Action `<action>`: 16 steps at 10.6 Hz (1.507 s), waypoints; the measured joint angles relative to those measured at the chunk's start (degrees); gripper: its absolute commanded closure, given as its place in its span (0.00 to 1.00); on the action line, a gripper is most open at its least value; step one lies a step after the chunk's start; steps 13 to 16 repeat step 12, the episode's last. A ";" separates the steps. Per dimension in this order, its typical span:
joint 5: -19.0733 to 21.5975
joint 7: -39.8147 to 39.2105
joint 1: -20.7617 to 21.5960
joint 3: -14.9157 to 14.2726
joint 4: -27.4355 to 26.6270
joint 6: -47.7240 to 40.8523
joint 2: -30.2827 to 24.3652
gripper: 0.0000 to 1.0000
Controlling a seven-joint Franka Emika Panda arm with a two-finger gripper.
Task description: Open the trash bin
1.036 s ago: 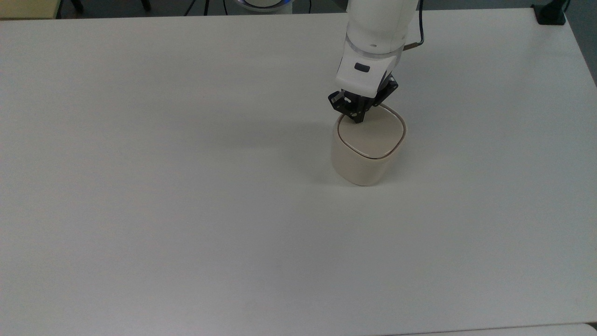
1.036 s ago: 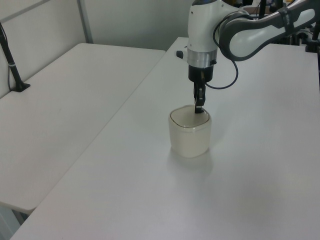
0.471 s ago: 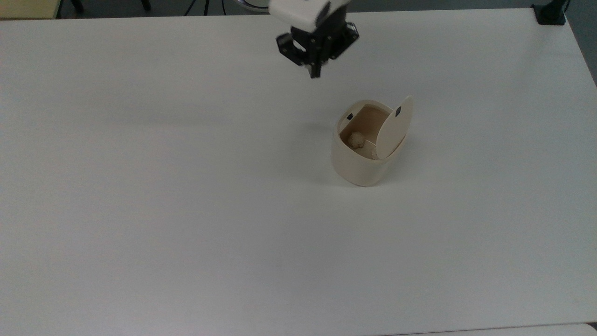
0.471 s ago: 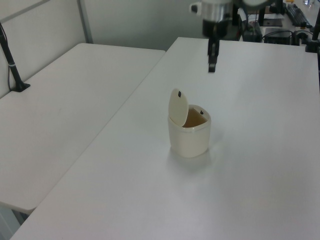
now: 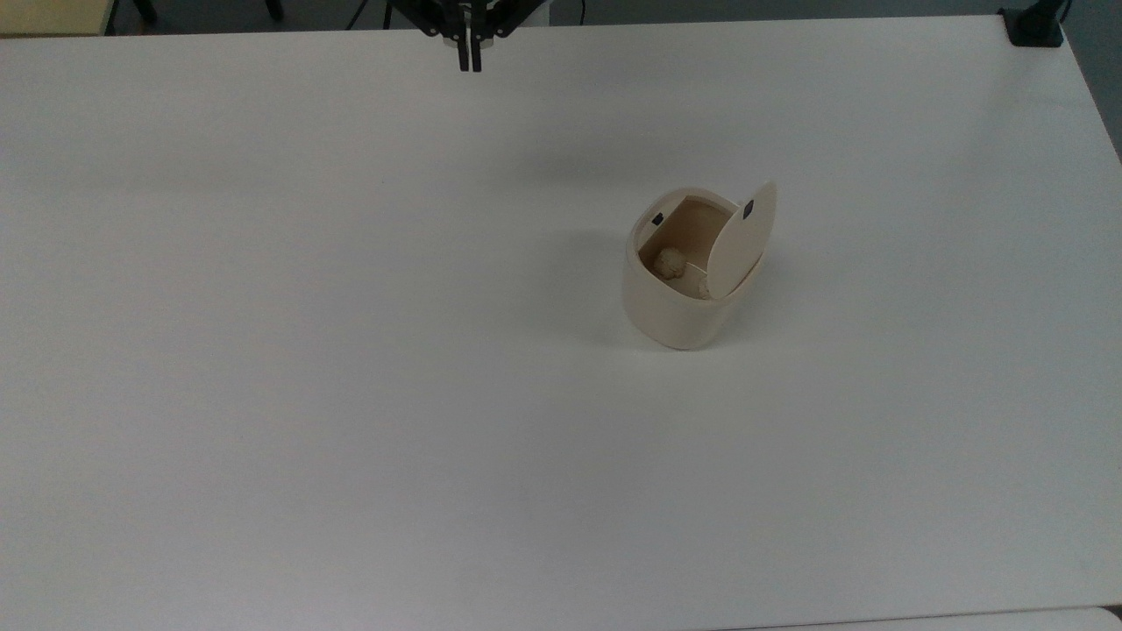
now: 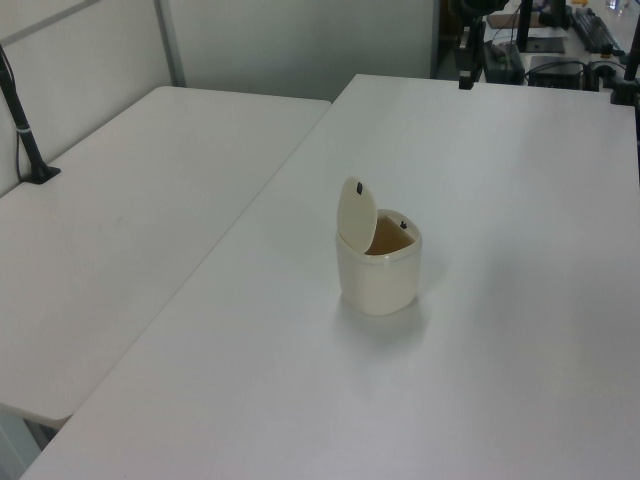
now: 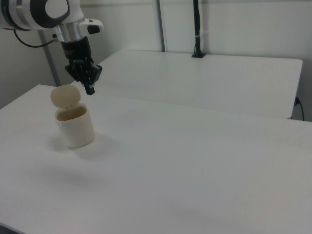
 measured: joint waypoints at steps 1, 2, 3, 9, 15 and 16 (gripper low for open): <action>-0.57 0.26 -0.25 0.00 -0.28 -0.41 -0.03 0.31; -0.90 0.40 -0.24 0.04 -0.51 -0.42 -0.03 0.08; -1.11 0.46 -0.24 0.06 -0.58 -0.42 -0.03 0.02; -1.68 0.64 -0.26 0.07 -0.63 -0.59 -0.43 0.00; -2.24 0.90 -0.42 0.05 -0.63 -0.59 -0.58 0.00; -2.24 0.90 -0.42 0.05 -0.63 -0.59 -0.58 0.00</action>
